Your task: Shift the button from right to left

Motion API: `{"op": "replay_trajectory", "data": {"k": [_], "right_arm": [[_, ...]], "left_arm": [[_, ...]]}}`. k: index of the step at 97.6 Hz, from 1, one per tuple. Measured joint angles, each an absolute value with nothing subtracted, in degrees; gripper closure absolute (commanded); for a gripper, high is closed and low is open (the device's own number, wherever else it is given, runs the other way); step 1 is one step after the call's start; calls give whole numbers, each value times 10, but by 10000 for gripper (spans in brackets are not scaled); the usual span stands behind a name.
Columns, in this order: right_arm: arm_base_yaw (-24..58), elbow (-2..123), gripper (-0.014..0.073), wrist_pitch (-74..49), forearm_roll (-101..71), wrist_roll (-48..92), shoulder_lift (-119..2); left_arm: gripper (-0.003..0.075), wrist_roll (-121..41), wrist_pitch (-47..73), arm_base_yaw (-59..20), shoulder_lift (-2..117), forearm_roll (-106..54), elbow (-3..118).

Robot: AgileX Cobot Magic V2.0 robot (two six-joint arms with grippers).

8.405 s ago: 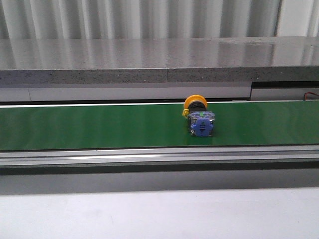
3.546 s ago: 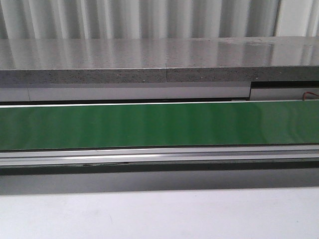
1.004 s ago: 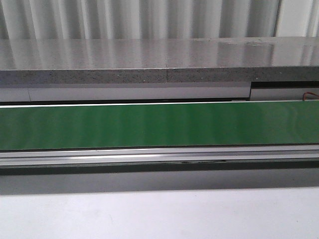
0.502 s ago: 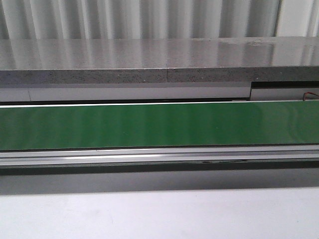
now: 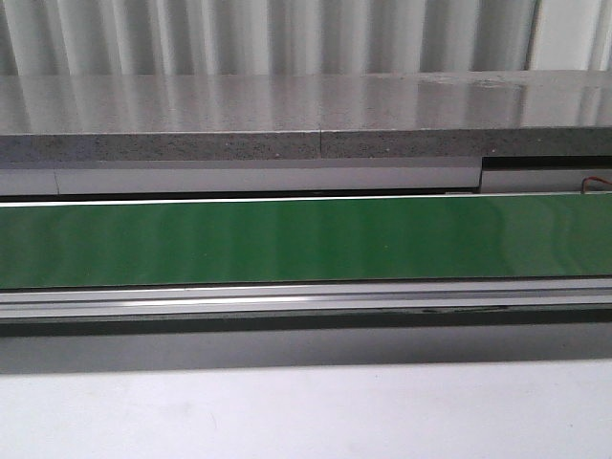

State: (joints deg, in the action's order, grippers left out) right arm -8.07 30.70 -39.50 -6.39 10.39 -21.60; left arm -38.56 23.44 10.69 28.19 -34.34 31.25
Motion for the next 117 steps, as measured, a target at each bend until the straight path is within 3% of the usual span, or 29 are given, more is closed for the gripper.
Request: {"op": "replay_trajectory", "data": {"k": [32,57,86,117], "right_arm": [[-81,307,662,-395,-64,104,-216],[-81,307,662,-395,-64,104,-216],[-81,307,662,-395,-64,104,-216],[-81,307,662,-395,-64,104,-216]], "left_arm": [[740,-385,230,79,282,-343,303],[740,-379,111,4,269,-326,249],[740,-39,40,-24,191,-20,157],[740,22,40,-24,87,33,56]]}}
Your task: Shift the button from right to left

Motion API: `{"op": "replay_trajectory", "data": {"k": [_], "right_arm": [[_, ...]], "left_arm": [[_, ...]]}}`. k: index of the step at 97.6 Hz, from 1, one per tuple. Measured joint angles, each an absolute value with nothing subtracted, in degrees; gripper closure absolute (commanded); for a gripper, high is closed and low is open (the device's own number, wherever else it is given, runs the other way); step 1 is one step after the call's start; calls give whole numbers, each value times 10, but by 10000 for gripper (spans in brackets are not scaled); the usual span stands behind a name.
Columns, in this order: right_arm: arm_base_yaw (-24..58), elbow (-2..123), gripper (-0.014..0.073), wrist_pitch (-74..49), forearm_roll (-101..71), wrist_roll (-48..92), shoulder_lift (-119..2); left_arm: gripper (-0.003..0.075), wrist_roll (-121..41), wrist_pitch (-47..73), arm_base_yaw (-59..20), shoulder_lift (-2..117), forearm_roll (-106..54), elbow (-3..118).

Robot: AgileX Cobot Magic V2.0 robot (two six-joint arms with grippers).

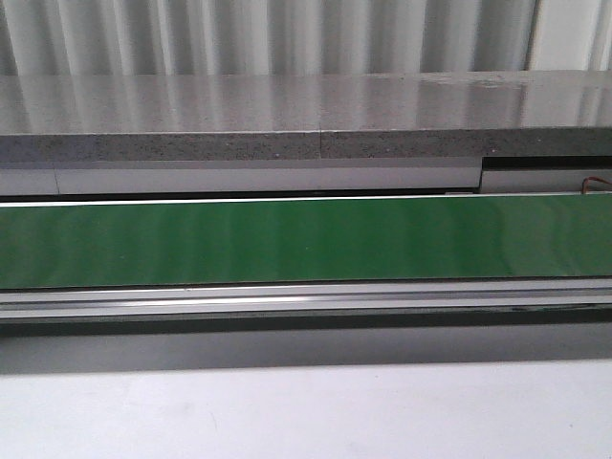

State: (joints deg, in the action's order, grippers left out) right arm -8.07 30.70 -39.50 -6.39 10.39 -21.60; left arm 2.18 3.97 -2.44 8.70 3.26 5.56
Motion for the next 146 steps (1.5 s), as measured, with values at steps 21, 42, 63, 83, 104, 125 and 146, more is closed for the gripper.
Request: {"op": "replay_trajectory", "data": {"k": [21,42,63,83,104,125,146], "right_arm": [[-81,307,662,-395,-64,104,-216],[-81,307,662,-395,-64,104,-216],[-81,307,662,-395,-64,104,-216],[-81,307,662,-395,-64,104,-216],[-81,307,662,-395,-64,104,-216],[-81,307,662,-395,-64,104,-216],[-81,307,662,-395,-64,104,-216]], "left_arm": [[740,26,40,-24,12,43,3],[740,27,36,-24,-2,44,2],[740,28,36,-24,-2,45,2],[740,28,36,-24,-2,45,2],[740,28,36,-24,-2,45,2],[740,28,36,-24,-2,45,2],[740,28,36,-24,-2,45,2]]}}
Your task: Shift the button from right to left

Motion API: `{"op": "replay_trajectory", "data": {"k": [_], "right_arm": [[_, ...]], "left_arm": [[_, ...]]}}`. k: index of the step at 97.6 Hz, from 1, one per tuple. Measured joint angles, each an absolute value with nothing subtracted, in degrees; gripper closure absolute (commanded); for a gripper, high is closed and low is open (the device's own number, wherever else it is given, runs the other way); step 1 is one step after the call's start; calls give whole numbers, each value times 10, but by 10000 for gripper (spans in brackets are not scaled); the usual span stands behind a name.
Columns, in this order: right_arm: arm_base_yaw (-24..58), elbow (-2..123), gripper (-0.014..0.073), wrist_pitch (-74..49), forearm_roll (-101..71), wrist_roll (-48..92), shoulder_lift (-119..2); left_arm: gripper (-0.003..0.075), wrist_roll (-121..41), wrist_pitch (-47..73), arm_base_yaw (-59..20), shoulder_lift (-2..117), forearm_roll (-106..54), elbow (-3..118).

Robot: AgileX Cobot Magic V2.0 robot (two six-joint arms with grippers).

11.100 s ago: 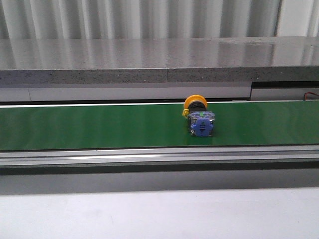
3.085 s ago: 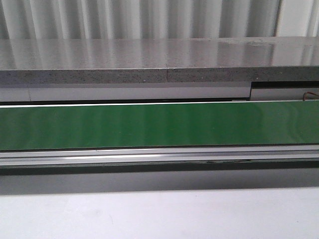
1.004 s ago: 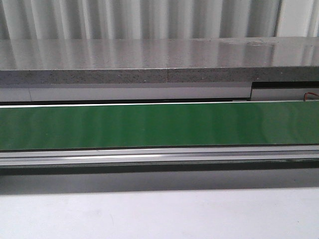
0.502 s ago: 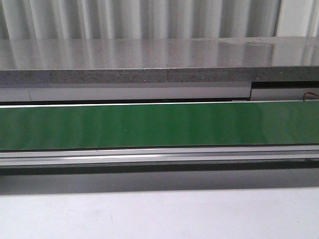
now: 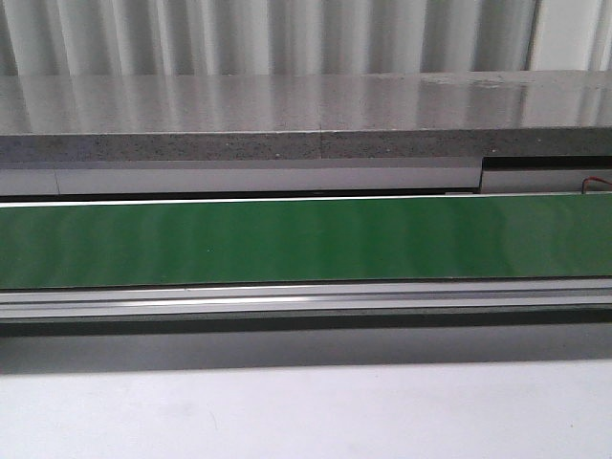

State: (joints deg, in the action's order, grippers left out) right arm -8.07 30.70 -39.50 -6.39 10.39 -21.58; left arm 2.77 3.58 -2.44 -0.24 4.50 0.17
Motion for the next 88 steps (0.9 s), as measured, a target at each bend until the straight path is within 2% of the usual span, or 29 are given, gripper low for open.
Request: {"op": "replay_trajectory", "data": {"k": [42,88], "right_arm": [[-79,289,662,-357,-63,99,-200],[-15,84,662,-175,27,-90,-40]], "left_arm": [[740,28,36,-24,-2,45,2],[740,28,36,-24,-2,45,2]]}}
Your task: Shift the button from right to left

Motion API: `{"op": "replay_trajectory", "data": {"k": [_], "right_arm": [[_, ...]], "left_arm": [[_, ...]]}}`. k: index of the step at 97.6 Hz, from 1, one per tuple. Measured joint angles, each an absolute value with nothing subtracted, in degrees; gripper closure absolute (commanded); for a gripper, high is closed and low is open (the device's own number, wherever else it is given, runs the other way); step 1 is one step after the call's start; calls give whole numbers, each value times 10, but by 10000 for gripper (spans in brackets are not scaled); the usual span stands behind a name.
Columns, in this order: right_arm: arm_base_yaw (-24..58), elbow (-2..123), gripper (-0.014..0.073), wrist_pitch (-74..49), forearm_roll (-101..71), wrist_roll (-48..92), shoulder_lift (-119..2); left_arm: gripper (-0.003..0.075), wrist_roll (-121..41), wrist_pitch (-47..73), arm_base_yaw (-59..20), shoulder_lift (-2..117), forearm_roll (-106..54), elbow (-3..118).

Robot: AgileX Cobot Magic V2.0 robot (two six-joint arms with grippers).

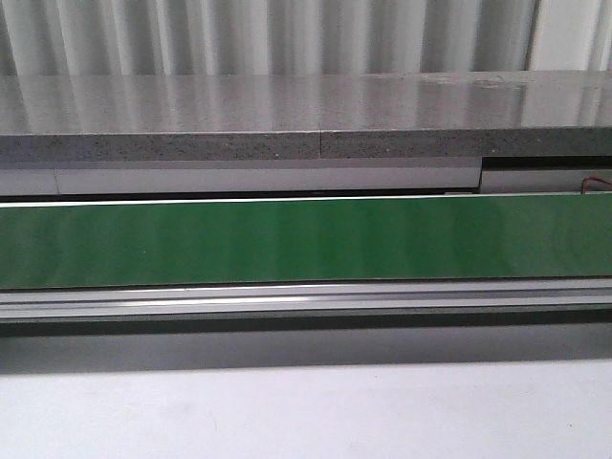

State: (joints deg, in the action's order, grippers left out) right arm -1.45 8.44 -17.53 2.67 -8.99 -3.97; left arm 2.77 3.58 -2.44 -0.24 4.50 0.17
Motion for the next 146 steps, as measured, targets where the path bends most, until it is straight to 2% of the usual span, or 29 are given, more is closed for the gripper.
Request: {"op": "replay_trajectory", "data": {"k": [39,73,146], "right_arm": [[-15,-13,662,-102,13,-101,6],[-15,-15,662,-55,7,-101,6],[-15,-15,662,-53,6,-102,6]], "left_arm": [[740,28,36,-24,-2,44,2],[740,28,36,-24,-2,44,2],[740,28,36,-24,-2,44,2]]}}
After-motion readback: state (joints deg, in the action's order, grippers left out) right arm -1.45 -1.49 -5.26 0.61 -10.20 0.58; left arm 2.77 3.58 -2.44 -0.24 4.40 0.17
